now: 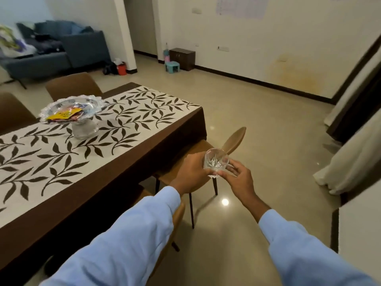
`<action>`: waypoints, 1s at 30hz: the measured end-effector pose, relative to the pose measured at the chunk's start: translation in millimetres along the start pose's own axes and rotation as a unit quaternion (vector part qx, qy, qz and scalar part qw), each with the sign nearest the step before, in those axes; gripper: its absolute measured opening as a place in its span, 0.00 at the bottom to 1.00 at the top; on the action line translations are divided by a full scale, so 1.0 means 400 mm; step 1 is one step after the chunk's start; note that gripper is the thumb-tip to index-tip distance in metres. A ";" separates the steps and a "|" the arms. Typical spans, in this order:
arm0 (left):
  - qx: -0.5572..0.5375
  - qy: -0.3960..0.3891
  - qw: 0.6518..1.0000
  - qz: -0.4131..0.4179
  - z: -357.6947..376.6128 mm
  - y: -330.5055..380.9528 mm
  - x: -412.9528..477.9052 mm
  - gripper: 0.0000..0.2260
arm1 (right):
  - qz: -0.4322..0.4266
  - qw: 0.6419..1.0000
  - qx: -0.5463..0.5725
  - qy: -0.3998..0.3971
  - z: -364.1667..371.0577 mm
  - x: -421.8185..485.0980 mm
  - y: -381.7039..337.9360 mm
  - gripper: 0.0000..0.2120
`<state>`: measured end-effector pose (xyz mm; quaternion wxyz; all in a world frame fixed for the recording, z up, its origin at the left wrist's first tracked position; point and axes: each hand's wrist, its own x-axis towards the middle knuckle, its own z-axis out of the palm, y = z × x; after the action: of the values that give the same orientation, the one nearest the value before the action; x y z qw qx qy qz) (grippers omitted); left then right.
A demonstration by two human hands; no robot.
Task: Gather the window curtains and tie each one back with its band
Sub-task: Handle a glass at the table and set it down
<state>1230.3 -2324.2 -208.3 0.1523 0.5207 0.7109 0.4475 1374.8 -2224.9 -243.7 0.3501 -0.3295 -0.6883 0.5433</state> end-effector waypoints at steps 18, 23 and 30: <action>-0.008 0.102 0.988 -0.119 0.003 -0.137 0.413 0.18 | -0.011 0.973 -0.053 -0.226 0.027 0.592 0.041 0.28; 0.002 0.117 0.985 -0.124 -0.028 -0.228 0.532 0.16 | -0.010 0.961 -0.068 -0.266 0.086 0.740 0.067 0.28; 0.011 0.129 0.979 -0.155 -0.072 -0.340 0.689 0.16 | 0.014 0.954 -0.065 -0.292 0.180 0.921 0.114 0.27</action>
<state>1015.1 -2104.3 -231.6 0.1207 0.3440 0.8015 0.4741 1119.5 -1946.1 -254.4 0.1036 -0.1884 -0.7897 0.5745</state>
